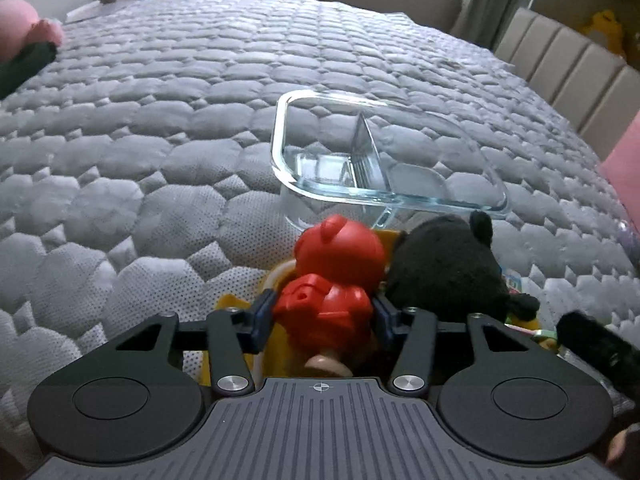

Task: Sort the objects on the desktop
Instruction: 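Lift the red figure with the left tool over the glass container, then lower the red figure into the glass container and open the left tool, then grasp the black plush bear with the right tool, then carry the black bear into the glass container and open the right tool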

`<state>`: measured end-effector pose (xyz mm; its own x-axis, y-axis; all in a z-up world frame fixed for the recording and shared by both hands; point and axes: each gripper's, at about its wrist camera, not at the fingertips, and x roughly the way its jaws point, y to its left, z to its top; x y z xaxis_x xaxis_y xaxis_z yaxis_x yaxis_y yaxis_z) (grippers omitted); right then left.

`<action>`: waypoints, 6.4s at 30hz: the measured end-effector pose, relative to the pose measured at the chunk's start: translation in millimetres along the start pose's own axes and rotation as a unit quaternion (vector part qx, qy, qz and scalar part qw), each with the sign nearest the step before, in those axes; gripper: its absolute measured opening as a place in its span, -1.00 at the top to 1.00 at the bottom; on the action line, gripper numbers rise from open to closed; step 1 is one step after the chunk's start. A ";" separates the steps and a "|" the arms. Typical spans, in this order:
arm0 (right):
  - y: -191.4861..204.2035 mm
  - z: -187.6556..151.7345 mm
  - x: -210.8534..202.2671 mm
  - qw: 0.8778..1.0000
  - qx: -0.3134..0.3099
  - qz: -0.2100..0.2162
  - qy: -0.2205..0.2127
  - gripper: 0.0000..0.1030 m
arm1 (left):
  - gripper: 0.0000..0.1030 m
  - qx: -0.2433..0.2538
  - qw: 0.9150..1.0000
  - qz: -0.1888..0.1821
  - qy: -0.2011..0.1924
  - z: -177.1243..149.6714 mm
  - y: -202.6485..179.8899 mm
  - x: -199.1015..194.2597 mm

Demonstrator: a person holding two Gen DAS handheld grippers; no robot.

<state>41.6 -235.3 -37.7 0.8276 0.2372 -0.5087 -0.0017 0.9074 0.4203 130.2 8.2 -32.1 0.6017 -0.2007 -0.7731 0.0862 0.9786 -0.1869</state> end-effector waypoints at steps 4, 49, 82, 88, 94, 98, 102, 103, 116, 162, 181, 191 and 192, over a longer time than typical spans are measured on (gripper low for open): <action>5.5 6.2 -2.8 1.000 -0.010 -0.002 -0.012 -1.00 | -0.04 -0.008 1.000 -0.009 0.006 1.5 2.7 -0.1; -45.1 -2.1 9.6 0.997 0.071 0.009 0.003 -1.00 | -0.04 -0.024 0.999 0.000 0.031 111.0 -86.1 66.0; 10.1 14.7 6.5 0.999 -0.029 -0.032 -0.008 -1.00 | -0.80 -0.012 0.999 -0.035 -0.036 53.2 -26.6 -36.3; 28.6 17.9 13.2 0.997 -0.062 -0.043 0.000 -1.00 | -0.82 -0.035 0.997 -0.061 -0.004 3.7 26.5 -46.6; 52.1 18.0 34.8 0.992 -0.106 -0.055 0.031 -0.78 | -0.83 -0.051 0.993 -0.103 0.042 -25.4 49.0 -37.0; 67.8 18.1 49.2 0.987 -0.136 -0.063 0.051 -0.73 | -0.88 -0.021 0.993 -0.106 0.039 -34.7 47.9 -40.5; 83.5 18.1 63.6 0.981 -0.165 -0.071 0.072 -0.57 | -0.90 0.012 0.990 -0.130 0.046 -43.1 41.9 -42.8; 87.4 18.1 67.2 0.979 -0.173 -0.073 0.077 -0.53 | -0.90 0.020 0.990 -0.134 0.047 -45.8 40.8 -43.2; 126.0 34.2 72.8 0.977 -0.168 -0.040 0.129 -0.20 | -0.94 0.055 0.978 -0.196 0.039 -61.0 39.4 -52.5; 141.8 92.2 173.7 0.986 -0.128 -0.008 0.108 -0.37 | -1.00 0.002 0.981 -0.182 0.072 -58.6 47.2 -24.0; 147.6 94.5 174.8 0.979 -0.141 0.001 0.148 0.60 | -1.00 0.008 0.982 -0.176 0.072 -59.5 43.5 -21.5; 146.0 92.6 189.6 0.974 -0.135 -0.009 0.180 0.59 | -1.00 0.012 0.983 -0.168 0.071 -59.2 37.5 -21.3; 145.9 92.4 191.1 0.974 -0.135 -0.010 0.183 0.59 | -1.00 0.012 0.983 -0.167 0.071 -59.1 37.4 -21.8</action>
<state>251.4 -89.6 -4.2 0.5734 0.2817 -0.7693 -0.1761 0.9595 0.2201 73.4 46.5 -58.0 0.4194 -0.5138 -0.7485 0.2796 0.8575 -0.4319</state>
